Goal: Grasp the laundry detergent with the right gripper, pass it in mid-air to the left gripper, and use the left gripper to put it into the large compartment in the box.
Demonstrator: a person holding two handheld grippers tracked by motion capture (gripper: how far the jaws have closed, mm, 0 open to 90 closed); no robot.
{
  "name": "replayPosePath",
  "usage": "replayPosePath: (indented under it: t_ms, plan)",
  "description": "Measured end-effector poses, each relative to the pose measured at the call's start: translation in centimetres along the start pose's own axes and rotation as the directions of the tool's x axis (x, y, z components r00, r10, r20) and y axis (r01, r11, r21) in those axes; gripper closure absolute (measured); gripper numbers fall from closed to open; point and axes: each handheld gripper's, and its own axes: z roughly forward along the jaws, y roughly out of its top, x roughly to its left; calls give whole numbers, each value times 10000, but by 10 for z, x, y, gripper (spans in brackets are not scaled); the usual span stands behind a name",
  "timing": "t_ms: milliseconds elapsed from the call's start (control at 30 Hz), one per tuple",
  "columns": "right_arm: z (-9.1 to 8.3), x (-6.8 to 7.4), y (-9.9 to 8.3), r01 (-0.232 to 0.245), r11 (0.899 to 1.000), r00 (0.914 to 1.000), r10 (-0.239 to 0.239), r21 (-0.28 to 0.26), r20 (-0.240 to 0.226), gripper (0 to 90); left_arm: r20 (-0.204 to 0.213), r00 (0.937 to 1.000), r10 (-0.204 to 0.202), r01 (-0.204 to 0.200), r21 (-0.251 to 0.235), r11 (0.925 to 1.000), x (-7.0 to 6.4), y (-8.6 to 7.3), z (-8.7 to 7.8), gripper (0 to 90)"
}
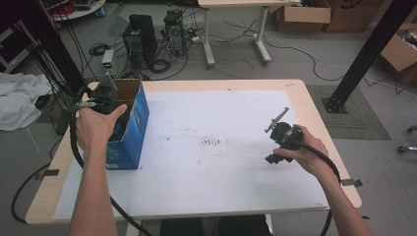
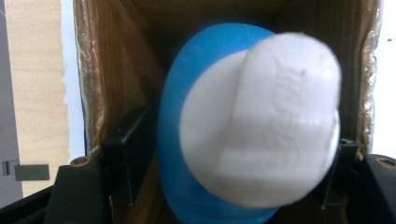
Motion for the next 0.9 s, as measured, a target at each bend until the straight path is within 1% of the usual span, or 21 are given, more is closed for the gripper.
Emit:
replayPosePath:
  t_ms: [133, 300, 433, 533, 700, 900]
  plan:
    - [0, 0, 0, 11, 10000, 10000, -11, 11, -14, 178, -9, 10000, -12, 12, -23, 10000, 0, 0, -2, 284]
    - [0, 1, 0, 15, 10000, 10000, -15, 9, -11, 178, -28, 10000, -57, 57, -176, 9998, 0, 0, -8, 284]
    - [0, 0, 0, 8, 10000, 10000, -8, 26, -7, 178, -90, 9999, -87, 85, -225, 9997, 0, 0, -12, 255]
    - [1, 0, 0, 42, 10000, 10000, -42, 5, -8, 178, -15, 9999, -112, 112, -279, 9995, 0, 0, -16, 198]
    - [1, 1, 0, 13, 10000, 10000, -13, 33, -50, 178, -86, 10000, -2, -2, -455, 9990, -2, 2, -25, 196]
    - [1, 0, -1, -29, 10000, 10000, 29, 29, -26, 178, -132, 9997, 182, -189, -558, 9983, -6, 3, -34, 185]
